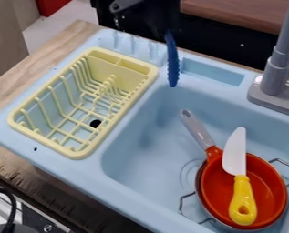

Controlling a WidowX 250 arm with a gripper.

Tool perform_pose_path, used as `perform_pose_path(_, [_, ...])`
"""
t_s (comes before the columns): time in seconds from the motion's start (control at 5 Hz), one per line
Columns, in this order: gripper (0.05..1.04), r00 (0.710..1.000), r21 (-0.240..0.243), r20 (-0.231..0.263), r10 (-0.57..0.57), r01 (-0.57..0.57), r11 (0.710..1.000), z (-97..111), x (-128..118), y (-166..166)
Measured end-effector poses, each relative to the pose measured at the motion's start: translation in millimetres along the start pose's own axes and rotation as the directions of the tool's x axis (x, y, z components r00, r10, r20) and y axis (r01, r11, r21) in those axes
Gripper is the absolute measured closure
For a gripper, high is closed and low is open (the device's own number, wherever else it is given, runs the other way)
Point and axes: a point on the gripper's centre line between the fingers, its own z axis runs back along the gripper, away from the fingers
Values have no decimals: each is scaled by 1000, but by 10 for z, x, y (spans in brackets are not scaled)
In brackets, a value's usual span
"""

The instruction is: Put the fork at the left side of the sink

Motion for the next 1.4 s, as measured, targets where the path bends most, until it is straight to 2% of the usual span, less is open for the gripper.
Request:
perform_pose_path(0.2, [994, 996, 21, -73, -50, 51, 998, -49, -136, 94])
perform_pose_path(0.4, [994, 978, 26, -163, -129, 135, 990, -104, -351, 260])
perform_pose_path(0.6, [994, 952, 37, -203, -230, 242, 970, -105, -500, 473])
perform_pose_path(0.8, [994, 896, 52, -269, -352, 378, 924, -187, -623, 671])
perform_pose_path(1.0, [994, 861, 61, -317, -397, 436, 898, -275, -726, 810])
perform_pose_path(1.2, [994, 807, 16, -424, -412, 461, 887, -416, -853, 819])
perform_pose_path(1.4, [994, 780, 24, -463, -420, 485, 874, -582, -911, 850])
